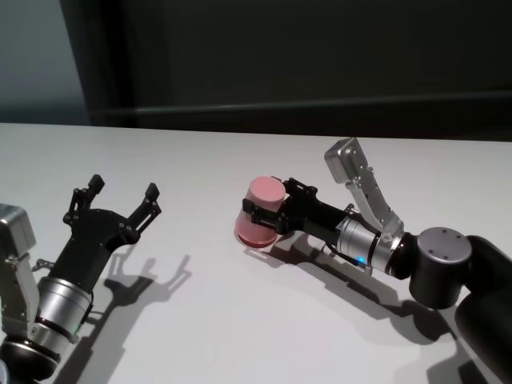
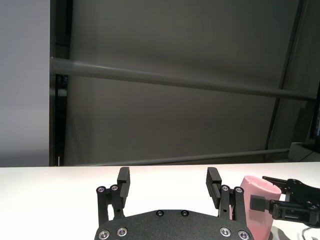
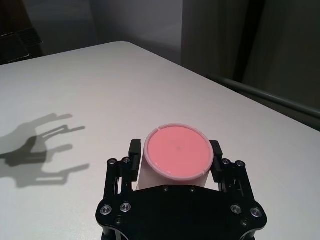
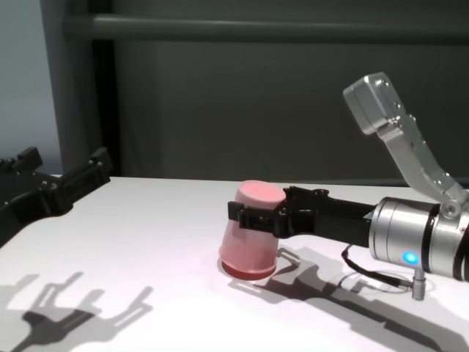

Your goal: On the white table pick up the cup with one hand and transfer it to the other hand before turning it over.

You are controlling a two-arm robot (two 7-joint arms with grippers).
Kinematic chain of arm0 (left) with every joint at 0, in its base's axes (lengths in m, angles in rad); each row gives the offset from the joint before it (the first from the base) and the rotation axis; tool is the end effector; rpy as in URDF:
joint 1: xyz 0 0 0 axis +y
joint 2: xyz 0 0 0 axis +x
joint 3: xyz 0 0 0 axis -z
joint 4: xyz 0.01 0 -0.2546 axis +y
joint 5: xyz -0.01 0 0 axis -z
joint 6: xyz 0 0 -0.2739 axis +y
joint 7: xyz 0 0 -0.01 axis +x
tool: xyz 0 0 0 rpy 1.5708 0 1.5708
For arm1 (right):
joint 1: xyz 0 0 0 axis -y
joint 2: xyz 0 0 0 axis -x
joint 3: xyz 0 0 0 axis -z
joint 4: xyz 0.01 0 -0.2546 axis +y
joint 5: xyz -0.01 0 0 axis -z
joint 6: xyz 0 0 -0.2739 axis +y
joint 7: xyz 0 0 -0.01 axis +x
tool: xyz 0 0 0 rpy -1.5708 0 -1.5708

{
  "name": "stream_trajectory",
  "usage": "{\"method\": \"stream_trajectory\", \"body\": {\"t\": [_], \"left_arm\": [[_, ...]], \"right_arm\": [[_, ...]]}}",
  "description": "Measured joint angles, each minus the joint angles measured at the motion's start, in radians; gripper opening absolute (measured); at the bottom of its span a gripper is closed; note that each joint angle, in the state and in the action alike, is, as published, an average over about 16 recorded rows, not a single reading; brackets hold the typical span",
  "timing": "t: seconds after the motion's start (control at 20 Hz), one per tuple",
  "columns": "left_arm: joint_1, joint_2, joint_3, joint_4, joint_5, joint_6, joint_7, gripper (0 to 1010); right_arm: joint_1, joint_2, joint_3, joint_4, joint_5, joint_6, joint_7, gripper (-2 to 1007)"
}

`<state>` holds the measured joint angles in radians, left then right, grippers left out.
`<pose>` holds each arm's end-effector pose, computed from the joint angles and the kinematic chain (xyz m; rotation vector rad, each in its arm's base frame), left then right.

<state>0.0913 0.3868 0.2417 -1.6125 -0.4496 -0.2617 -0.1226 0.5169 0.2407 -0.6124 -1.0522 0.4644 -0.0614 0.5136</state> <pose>0.2607 0.0304 -0.2830 -0.1632 -0.0108 1.2230 0.3900 0.0442 -0.2687 -0.0847 0.0751 -0.6735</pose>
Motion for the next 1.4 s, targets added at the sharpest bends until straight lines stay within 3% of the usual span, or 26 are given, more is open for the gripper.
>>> {"method": "stream_trajectory", "body": {"t": [0.4, 0.7, 1.0, 1.2, 1.4], "left_arm": [[0.000, 0.000, 0.000, 0.000, 0.000, 0.000, 0.000, 1001], [0.000, 0.000, 0.000, 0.000, 0.000, 0.000, 0.000, 1001], [0.000, 0.000, 0.000, 0.000, 0.000, 0.000, 0.000, 1001], [0.000, 0.000, 0.000, 0.000, 0.000, 0.000, 0.000, 1001], [0.000, 0.000, 0.000, 0.000, 0.000, 0.000, 0.000, 1001]], "right_arm": [[-0.007, -0.020, 0.022, 0.006, -0.007, -0.028, 0.007, 933], [-0.012, -0.038, 0.047, 0.000, -0.021, -0.096, -0.007, 995], [-0.035, -0.053, 0.086, -0.022, -0.078, -0.216, -0.095, 1002], [-0.066, -0.055, 0.118, -0.048, -0.129, -0.289, -0.185, 1002], [-0.108, -0.048, 0.152, -0.083, -0.185, -0.341, -0.279, 1002]]}}
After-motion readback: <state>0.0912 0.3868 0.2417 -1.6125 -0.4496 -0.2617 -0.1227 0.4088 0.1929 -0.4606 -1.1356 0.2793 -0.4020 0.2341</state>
